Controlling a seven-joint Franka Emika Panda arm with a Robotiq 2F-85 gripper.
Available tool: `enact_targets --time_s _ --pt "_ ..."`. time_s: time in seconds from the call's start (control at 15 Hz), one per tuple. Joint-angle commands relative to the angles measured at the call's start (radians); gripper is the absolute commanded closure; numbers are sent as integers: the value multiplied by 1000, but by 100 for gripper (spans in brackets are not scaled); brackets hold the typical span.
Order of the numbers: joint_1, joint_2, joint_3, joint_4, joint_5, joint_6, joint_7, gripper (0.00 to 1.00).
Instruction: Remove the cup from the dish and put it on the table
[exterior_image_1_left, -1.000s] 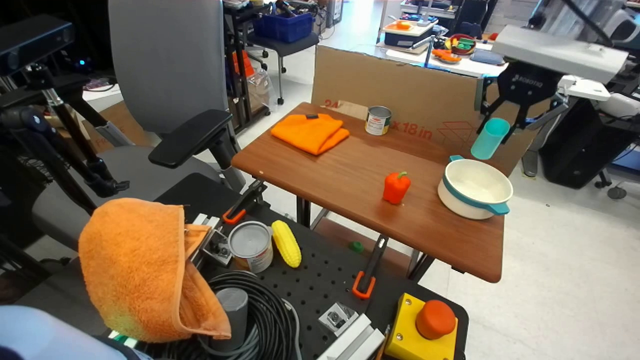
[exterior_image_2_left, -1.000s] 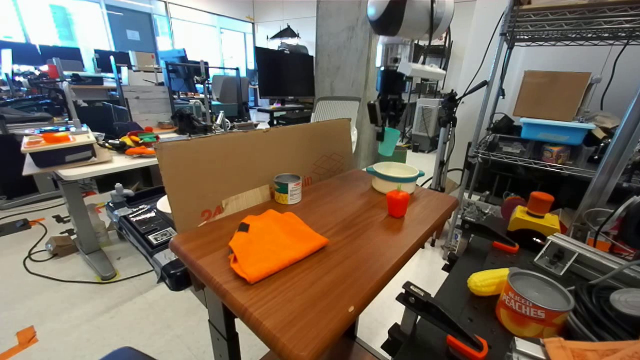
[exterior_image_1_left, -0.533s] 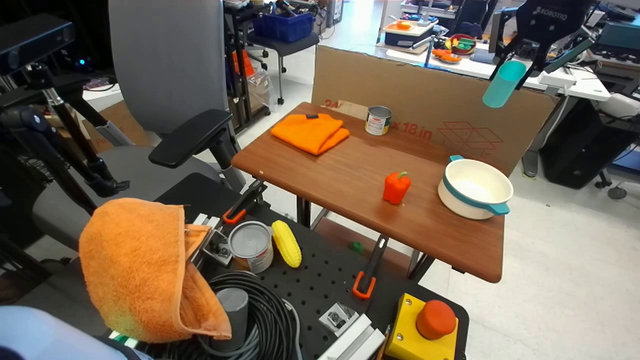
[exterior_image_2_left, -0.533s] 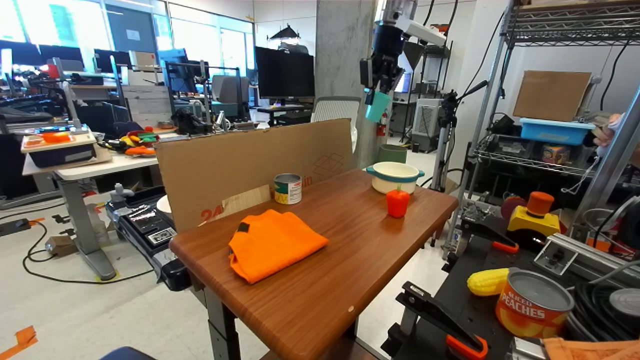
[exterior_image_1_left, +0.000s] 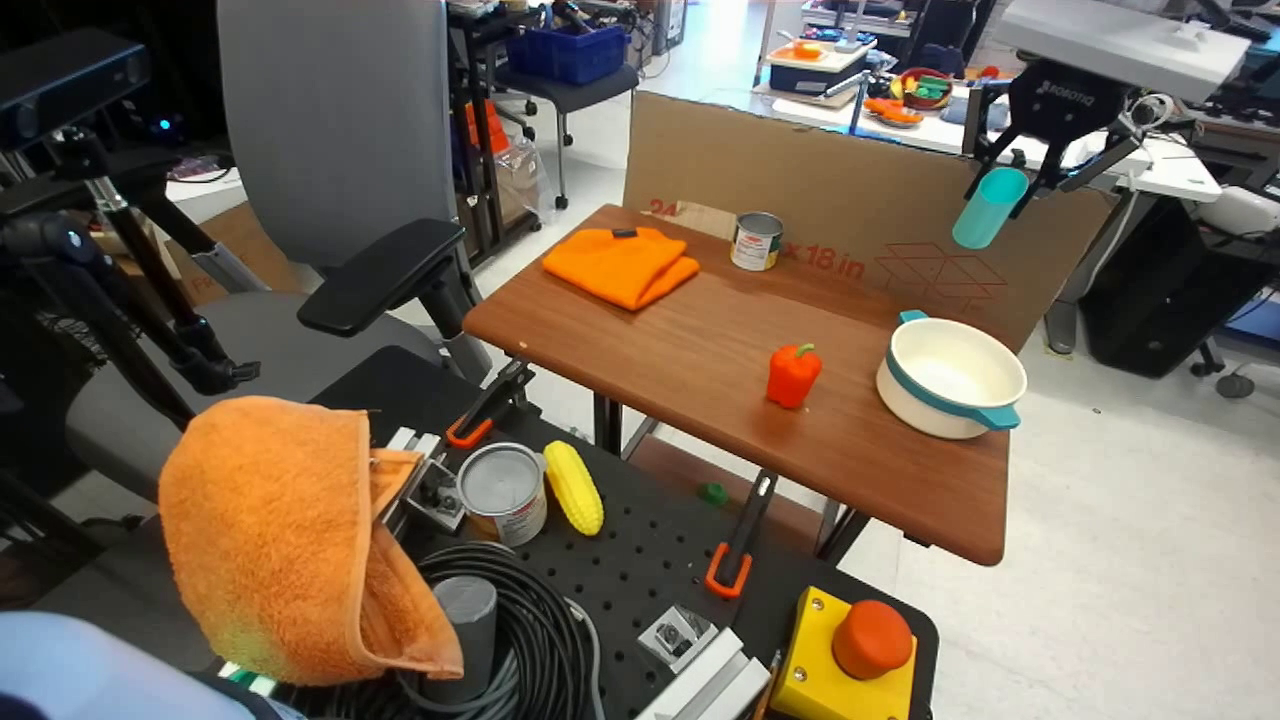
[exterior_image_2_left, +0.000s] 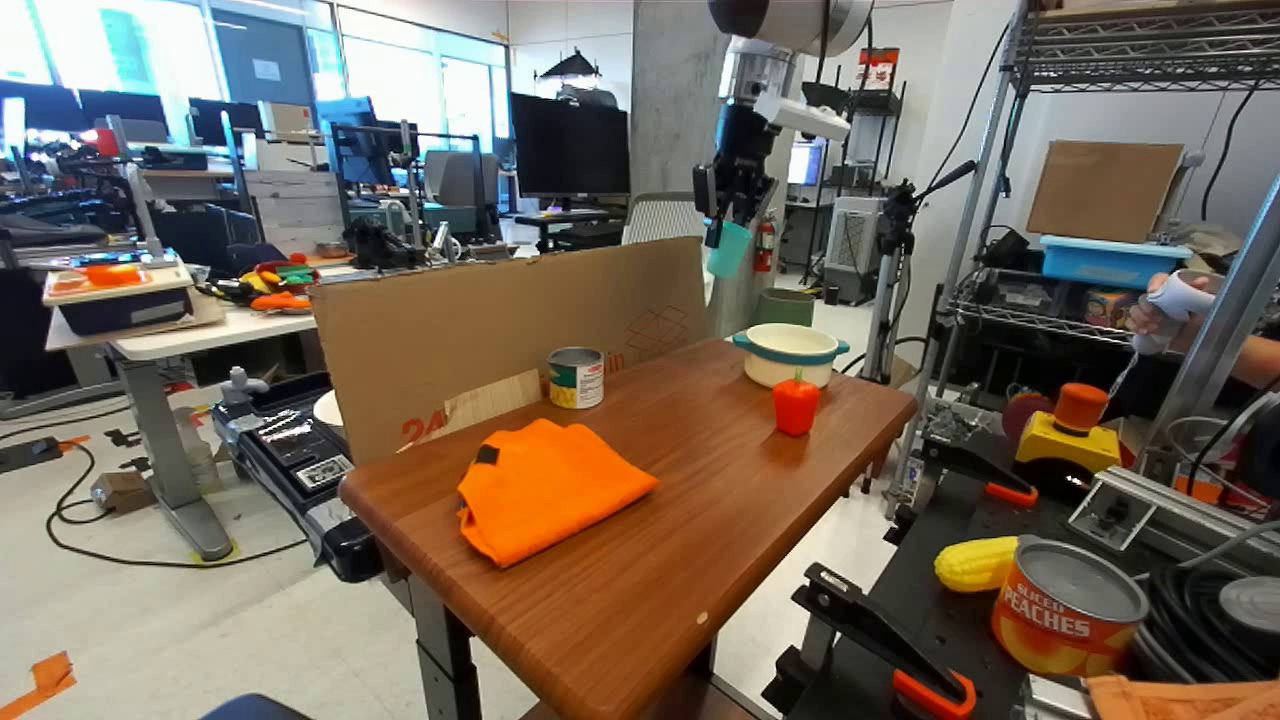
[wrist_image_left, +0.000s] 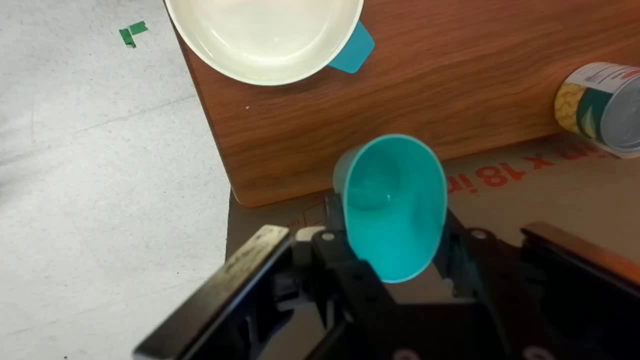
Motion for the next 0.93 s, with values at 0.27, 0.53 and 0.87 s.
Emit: enact_targets --time_s 0.27,0.53,0.87 --pt "-19 261 23 319 -11 -95 49 83" --pt "-27 370 25 451 -14 -193 67 83" --pt "-27 493 12 597 -32 -266 106 83"
